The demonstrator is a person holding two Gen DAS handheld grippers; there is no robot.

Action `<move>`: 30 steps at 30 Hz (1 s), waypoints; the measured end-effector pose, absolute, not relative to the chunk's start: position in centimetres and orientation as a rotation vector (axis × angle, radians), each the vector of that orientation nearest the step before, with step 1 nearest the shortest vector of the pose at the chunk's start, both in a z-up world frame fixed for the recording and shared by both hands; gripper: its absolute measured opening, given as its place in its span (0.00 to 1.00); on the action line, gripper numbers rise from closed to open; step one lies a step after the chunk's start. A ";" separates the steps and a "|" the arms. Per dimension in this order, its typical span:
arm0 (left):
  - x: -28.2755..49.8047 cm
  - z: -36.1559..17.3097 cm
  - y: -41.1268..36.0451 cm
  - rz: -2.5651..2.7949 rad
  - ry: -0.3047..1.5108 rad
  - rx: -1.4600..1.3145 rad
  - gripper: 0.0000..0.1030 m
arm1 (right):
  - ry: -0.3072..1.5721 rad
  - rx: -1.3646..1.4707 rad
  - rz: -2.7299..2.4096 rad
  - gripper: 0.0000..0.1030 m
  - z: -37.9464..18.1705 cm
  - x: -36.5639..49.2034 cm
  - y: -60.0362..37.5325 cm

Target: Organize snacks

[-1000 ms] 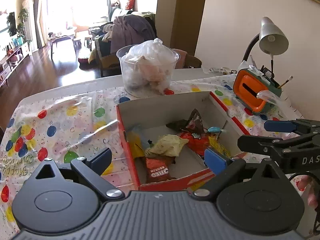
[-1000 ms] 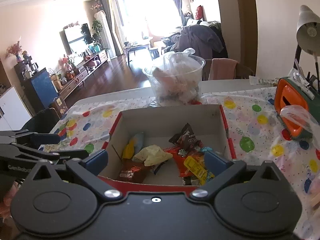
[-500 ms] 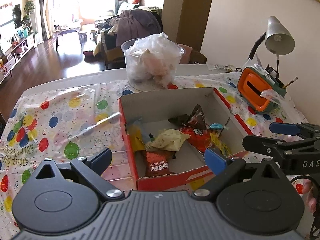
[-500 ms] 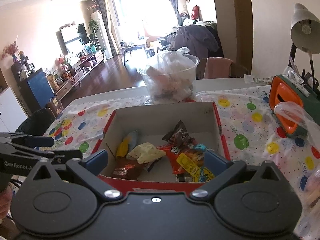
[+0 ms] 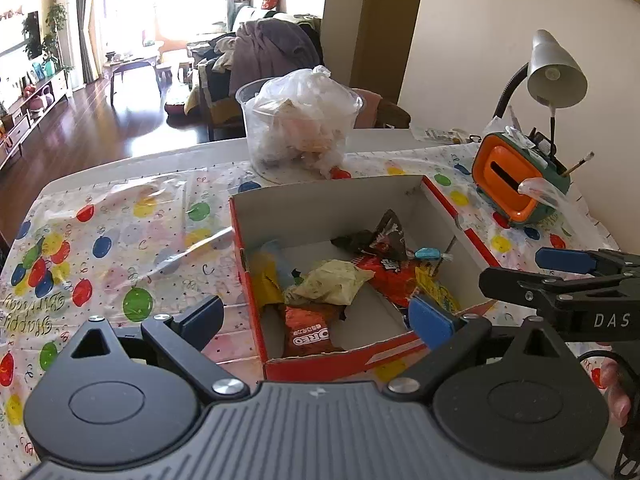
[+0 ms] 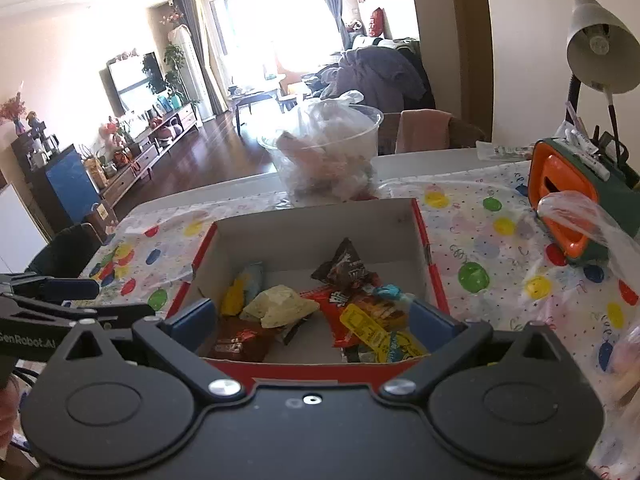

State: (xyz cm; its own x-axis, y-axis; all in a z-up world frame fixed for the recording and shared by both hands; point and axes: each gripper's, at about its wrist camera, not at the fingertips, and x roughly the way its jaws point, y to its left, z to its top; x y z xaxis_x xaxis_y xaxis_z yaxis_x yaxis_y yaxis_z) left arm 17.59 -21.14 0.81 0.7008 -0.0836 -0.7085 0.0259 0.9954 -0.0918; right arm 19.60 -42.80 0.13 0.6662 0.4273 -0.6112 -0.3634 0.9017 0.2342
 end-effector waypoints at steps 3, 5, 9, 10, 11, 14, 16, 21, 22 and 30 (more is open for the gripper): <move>17.5 0.9 -21.2 -0.058 0.785 -0.075 0.97 | 0.713 0.113 0.449 1.00 0.1 19.6 -42.9; 17.5 1.0 -21.2 -0.056 0.781 -0.079 0.97 | 0.710 0.137 0.461 1.00 0.1 19.5 -43.2; 17.3 1.1 -21.1 -0.052 0.774 -0.090 0.97 | 0.701 0.146 0.467 1.00 0.2 19.4 -43.3; 17.3 1.1 -21.0 -0.052 0.771 -0.091 0.97 | 0.697 0.148 0.469 1.00 0.2 19.3 -43.4; 17.2 1.1 -21.1 -0.049 0.768 -0.090 0.97 | 0.690 0.147 0.465 1.00 0.2 19.2 -43.4; 17.0 1.3 -21.1 -0.047 0.759 -0.092 0.97 | 0.675 0.131 0.469 1.00 0.3 18.9 -43.2; 17.0 1.3 -21.0 -0.048 0.759 -0.092 0.97 | 0.663 0.128 0.468 1.00 0.4 18.7 -43.1; 16.6 1.6 -20.9 -0.050 0.741 -0.104 0.97 | 0.654 0.147 0.474 1.00 0.4 18.6 -43.2; 16.5 1.8 -21.0 -0.047 0.734 -0.105 0.97 | 0.645 0.150 0.472 1.00 0.5 18.5 -43.3; 15.8 2.2 -21.3 -0.040 0.710 -0.101 0.97 | 0.610 0.141 0.481 1.00 0.7 17.6 -43.2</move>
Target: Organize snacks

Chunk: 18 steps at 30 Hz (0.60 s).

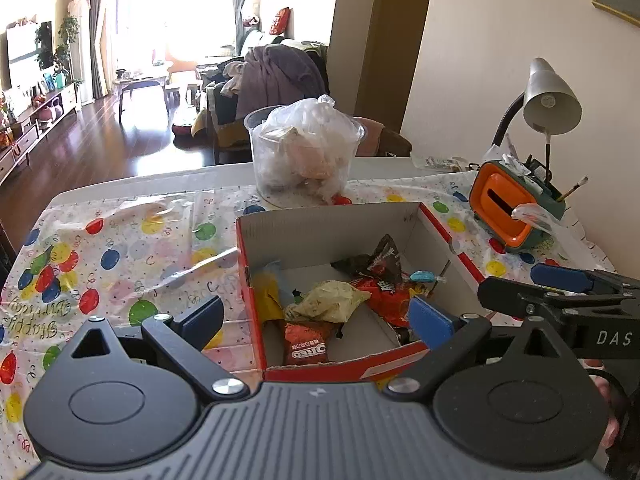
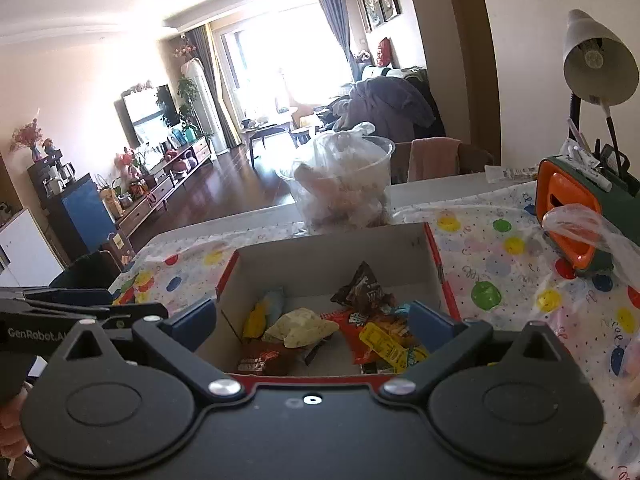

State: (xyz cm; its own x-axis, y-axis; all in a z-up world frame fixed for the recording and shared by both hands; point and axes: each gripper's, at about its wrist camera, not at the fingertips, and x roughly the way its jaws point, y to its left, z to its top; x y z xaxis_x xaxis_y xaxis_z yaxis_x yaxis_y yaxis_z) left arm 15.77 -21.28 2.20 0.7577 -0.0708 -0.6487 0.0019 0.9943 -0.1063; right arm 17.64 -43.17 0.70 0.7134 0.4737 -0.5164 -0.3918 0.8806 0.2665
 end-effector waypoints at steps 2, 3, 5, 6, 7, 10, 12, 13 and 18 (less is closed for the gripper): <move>15.6 2.2 -21.5 -0.042 0.709 -0.096 0.97 | 0.606 0.131 0.481 1.00 0.8 17.5 -43.1; 15.5 2.3 -21.6 -0.044 0.707 -0.094 0.97 | 0.602 0.119 0.479 1.00 0.8 17.4 -43.0; 15.3 2.3 -21.7 -0.045 0.705 -0.093 0.97 | 0.600 0.111 0.478 1.00 0.8 17.2 -43.0; 15.3 2.3 -21.8 -0.045 0.705 -0.095 0.97 | 0.601 0.114 0.479 1.00 0.8 17.1 -43.1; 15.1 2.2 -21.8 -0.045 0.706 -0.097 0.97 | 0.603 0.118 0.478 1.00 0.8 17.1 -43.0; 15.0 2.2 -22.0 -0.046 0.708 -0.100 0.97 | 0.604 0.117 0.478 1.00 0.8 17.1 -43.0; 14.9 2.2 -22.1 -0.047 0.711 -0.102 0.97 | 0.606 0.113 0.478 1.00 0.8 17.2 -43.0; 14.8 2.1 -22.2 -0.048 0.713 -0.104 0.97 | 0.607 0.111 0.478 1.00 0.8 17.1 -43.1; 14.7 1.8 -22.4 -0.048 0.730 -0.117 0.97 | 0.621 0.109 0.479 1.00 0.6 17.1 -43.5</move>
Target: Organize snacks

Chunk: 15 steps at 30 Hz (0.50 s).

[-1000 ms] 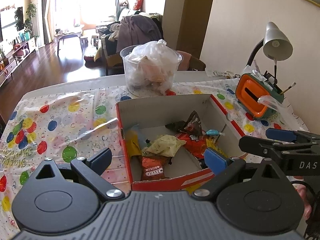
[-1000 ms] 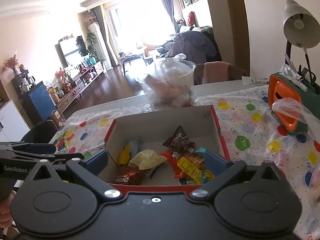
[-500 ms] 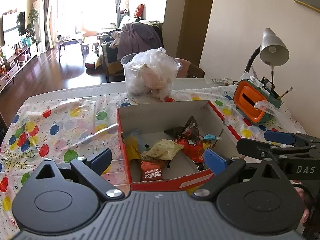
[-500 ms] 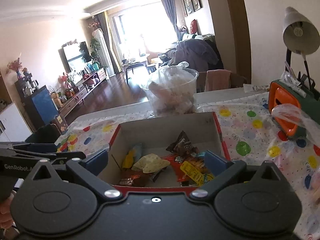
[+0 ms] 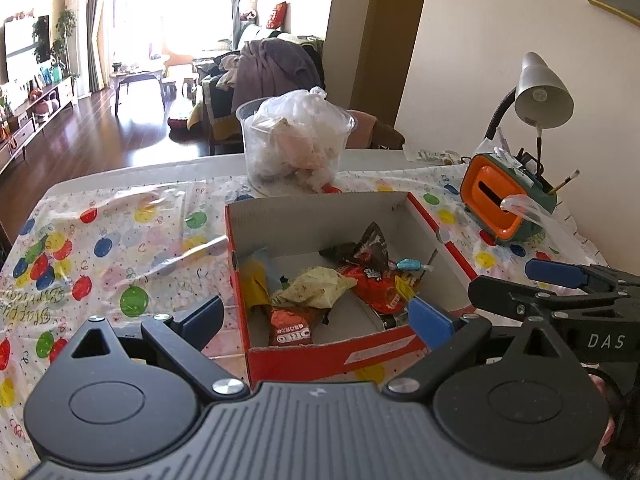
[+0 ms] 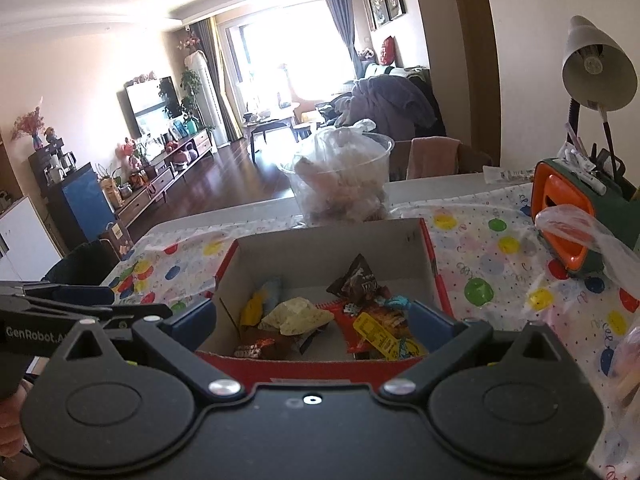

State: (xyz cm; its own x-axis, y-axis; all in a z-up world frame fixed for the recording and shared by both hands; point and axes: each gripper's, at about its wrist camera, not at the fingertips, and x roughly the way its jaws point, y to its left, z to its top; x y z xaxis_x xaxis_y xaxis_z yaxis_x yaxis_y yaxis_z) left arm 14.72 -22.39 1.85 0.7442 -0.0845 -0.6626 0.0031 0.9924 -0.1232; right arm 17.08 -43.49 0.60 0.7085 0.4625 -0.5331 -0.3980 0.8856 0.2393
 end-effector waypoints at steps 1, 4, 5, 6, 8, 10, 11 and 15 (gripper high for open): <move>14.7 1.8 -22.4 -0.048 0.734 -0.119 0.97 | 0.625 0.107 0.478 1.00 0.5 17.1 -43.5; 14.7 1.7 -22.6 -0.047 0.739 -0.121 0.97 | 0.631 0.111 0.481 1.00 0.4 16.8 -43.8; 14.7 1.7 -22.7 -0.047 0.740 -0.120 0.97 | 0.631 0.111 0.480 1.00 0.4 16.8 -43.9; 14.7 1.7 -22.8 -0.047 0.741 -0.119 0.97 | 0.631 0.112 0.480 1.00 0.4 16.7 -44.0; 14.7 1.7 -22.7 -0.046 0.740 -0.119 0.97 | 0.633 0.113 0.480 1.00 0.4 16.6 -44.1; 14.7 1.6 -22.8 -0.046 0.743 -0.119 0.97 | 0.635 0.113 0.479 1.00 0.3 16.6 -44.3; 14.6 1.6 -22.8 -0.046 0.744 -0.118 0.97 | 0.639 0.113 0.478 1.00 0.2 16.6 -44.4; 14.5 1.4 -22.8 -0.041 0.750 -0.115 0.97 | 0.657 0.112 0.475 1.00 -0.3 16.7 -44.6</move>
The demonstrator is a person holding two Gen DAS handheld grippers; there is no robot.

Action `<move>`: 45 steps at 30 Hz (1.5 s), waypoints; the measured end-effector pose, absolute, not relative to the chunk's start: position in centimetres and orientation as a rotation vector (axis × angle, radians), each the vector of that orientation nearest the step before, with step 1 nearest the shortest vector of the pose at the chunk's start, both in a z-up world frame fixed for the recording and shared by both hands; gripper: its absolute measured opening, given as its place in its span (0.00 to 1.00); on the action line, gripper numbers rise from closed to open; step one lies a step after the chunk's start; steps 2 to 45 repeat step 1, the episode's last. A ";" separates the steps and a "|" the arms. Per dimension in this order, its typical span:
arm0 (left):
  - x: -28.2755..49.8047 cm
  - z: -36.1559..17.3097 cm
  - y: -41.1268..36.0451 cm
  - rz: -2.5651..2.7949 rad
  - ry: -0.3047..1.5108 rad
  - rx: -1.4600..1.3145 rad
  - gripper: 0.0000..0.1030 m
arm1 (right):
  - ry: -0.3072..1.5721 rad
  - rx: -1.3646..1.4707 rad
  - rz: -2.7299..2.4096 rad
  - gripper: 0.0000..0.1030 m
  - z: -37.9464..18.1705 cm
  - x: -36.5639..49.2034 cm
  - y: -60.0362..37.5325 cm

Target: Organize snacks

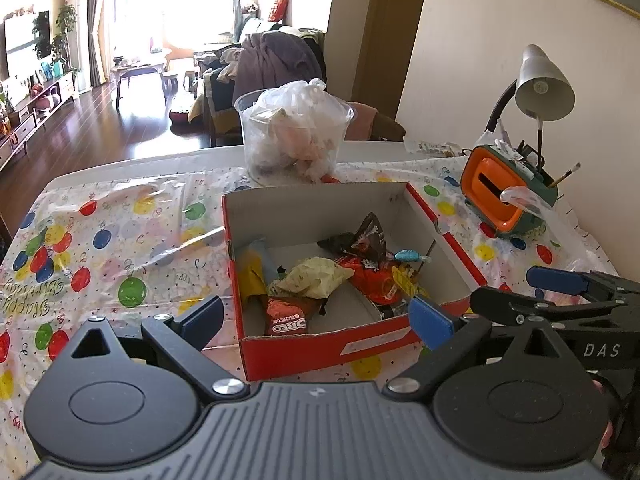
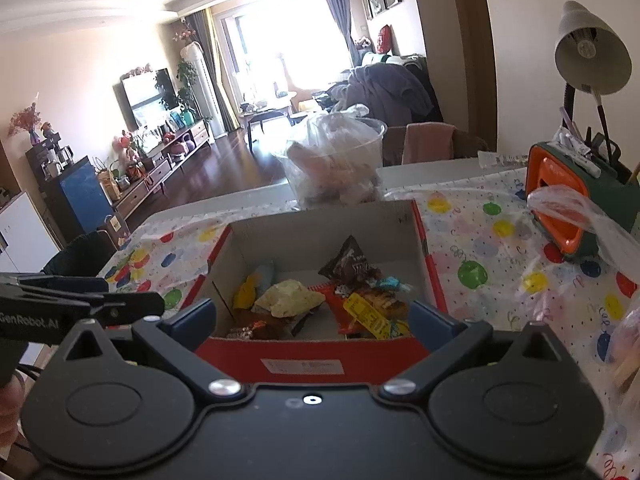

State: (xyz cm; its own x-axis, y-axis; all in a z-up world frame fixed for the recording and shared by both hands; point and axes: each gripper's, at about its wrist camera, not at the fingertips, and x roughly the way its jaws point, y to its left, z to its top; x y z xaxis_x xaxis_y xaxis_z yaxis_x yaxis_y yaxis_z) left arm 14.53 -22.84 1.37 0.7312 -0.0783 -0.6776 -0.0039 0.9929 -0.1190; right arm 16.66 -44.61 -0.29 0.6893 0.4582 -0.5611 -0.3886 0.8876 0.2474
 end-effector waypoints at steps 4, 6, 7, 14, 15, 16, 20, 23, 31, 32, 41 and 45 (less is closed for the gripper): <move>14.5 1.3 -22.8 -0.041 0.752 -0.116 0.97 | 0.663 0.112 0.473 1.00 -0.5 16.6 -44.6; 14.5 1.3 -22.8 -0.041 0.752 -0.116 0.97 | 0.663 0.112 0.473 1.00 -0.5 16.6 -44.6; 14.5 1.3 -22.8 -0.041 0.752 -0.116 0.97 | 0.663 0.112 0.473 1.00 -0.5 16.6 -44.6; 14.5 1.3 -22.8 -0.041 0.752 -0.116 0.97 | 0.663 0.112 0.473 1.00 -0.5 16.6 -44.6; 14.5 1.3 -22.8 -0.041 0.752 -0.116 0.97 | 0.663 0.112 0.473 1.00 -0.5 16.6 -44.6; 14.5 1.3 -22.8 -0.041 0.752 -0.116 0.97 | 0.663 0.112 0.473 1.00 -0.5 16.6 -44.6; 14.5 1.3 -22.8 -0.041 0.752 -0.116 0.97 | 0.663 0.112 0.473 1.00 -0.5 16.6 -44.6; 14.5 1.3 -22.8 -0.041 0.752 -0.116 0.97 | 0.663 0.112 0.473 1.00 -0.5 16.6 -44.6; 14.5 1.3 -22.8 -0.041 0.752 -0.116 0.97 | 0.663 0.112 0.473 1.00 -0.5 16.6 -44.6; 14.5 1.3 -22.8 -0.041 0.752 -0.116 0.97 | 0.663 0.112 0.473 1.00 -0.5 16.6 -44.6; 14.5 1.3 -22.8 -0.041 0.752 -0.116 0.97 | 0.663 0.112 0.473 1.00 -0.5 16.6 -44.6; 14.5 1.3 -22.8 -0.041 0.752 -0.116 0.97 | 0.663 0.112 0.473 1.00 -0.5 16.6 -44.6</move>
